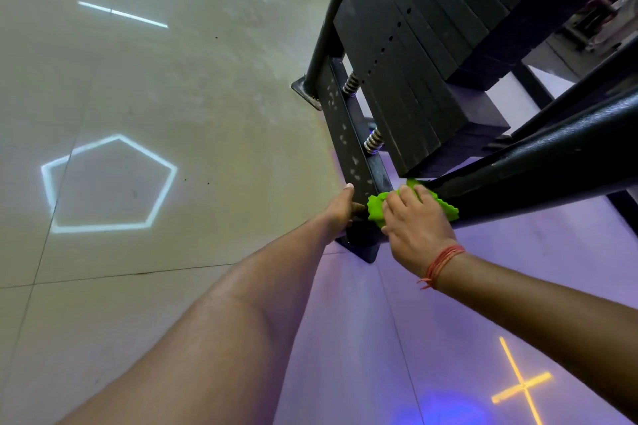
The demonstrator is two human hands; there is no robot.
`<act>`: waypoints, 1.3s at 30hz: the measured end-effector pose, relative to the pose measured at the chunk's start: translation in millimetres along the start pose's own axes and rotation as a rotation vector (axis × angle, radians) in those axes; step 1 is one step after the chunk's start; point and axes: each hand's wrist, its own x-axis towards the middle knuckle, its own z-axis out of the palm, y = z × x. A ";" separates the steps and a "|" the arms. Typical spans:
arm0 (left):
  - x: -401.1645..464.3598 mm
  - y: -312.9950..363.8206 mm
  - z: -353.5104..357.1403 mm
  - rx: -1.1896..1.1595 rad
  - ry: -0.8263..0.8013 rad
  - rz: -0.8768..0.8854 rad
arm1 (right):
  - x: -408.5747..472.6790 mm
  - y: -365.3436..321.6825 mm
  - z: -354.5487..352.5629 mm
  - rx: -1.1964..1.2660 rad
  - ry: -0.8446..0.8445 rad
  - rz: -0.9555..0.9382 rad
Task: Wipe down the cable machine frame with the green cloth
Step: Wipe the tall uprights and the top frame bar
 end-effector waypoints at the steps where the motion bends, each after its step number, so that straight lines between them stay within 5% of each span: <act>1: 1.4 -1.6 0.1 0.007 -0.002 0.002 | -4.5 5.2 -4.6 0.001 0.022 0.053; 4: 1.1 -4.3 0.1 -0.009 0.021 0.010 | -4.2 6.0 -15.7 0.022 0.039 0.154; 10: -6.2 -6.6 4.3 -0.013 0.045 -0.016 | 27.6 -14.1 -7.3 0.077 -0.111 -0.087; 17: 15.2 -15.6 12.7 -0.066 0.121 0.012 | 0.7 8.3 -23.2 -0.012 -0.019 0.145; 23: 3.8 -9.6 14.9 0.035 0.104 0.033 | 1.8 -13.8 3.0 -0.121 -0.055 -0.031; 32: -7.2 -7.8 31.2 0.194 0.160 0.166 | -57.3 45.8 -27.7 0.058 0.234 0.232; 39: -36.1 4.4 42.4 0.293 0.133 0.299 | -49.2 48.6 -36.4 0.013 0.106 -0.006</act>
